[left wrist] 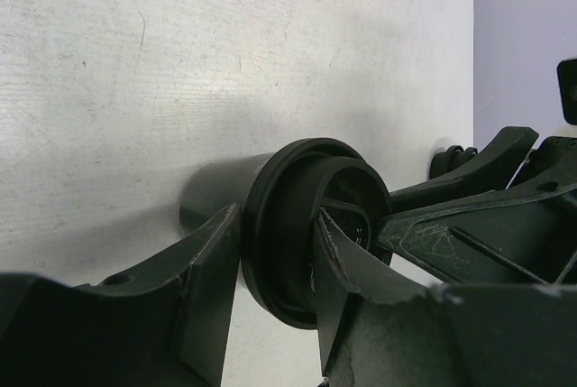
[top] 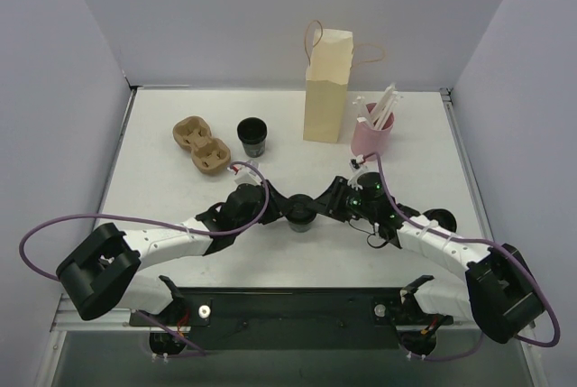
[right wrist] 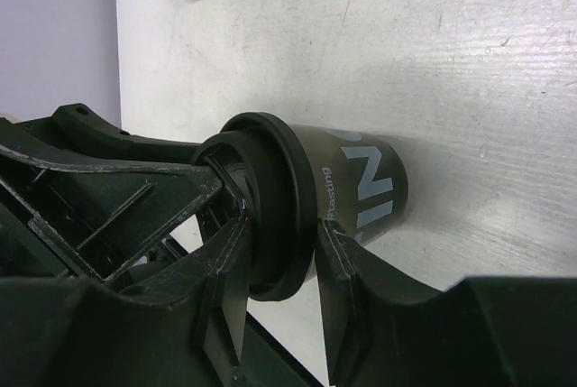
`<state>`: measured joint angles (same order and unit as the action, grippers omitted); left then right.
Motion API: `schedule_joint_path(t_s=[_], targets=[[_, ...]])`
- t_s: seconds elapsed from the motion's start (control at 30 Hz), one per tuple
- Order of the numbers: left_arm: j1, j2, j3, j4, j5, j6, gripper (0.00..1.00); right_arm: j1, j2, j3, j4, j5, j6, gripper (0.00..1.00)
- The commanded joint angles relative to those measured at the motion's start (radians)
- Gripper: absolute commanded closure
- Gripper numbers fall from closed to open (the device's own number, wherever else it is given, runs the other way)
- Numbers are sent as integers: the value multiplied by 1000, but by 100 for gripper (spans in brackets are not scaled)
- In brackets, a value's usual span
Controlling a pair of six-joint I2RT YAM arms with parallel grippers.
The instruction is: Pack the takeout coffee
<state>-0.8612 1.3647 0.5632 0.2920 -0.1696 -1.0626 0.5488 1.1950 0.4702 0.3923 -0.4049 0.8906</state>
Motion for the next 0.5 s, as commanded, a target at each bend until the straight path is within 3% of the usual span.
schedule_joint_path(t_s=[0.0,0.47], targets=[[-18,71,-91,-361,19,50,56,2,37,-71,13,37,-79,76],[-25,54,-102,-366,13,39,56,-13,87,-130,135,2,-127,78]])
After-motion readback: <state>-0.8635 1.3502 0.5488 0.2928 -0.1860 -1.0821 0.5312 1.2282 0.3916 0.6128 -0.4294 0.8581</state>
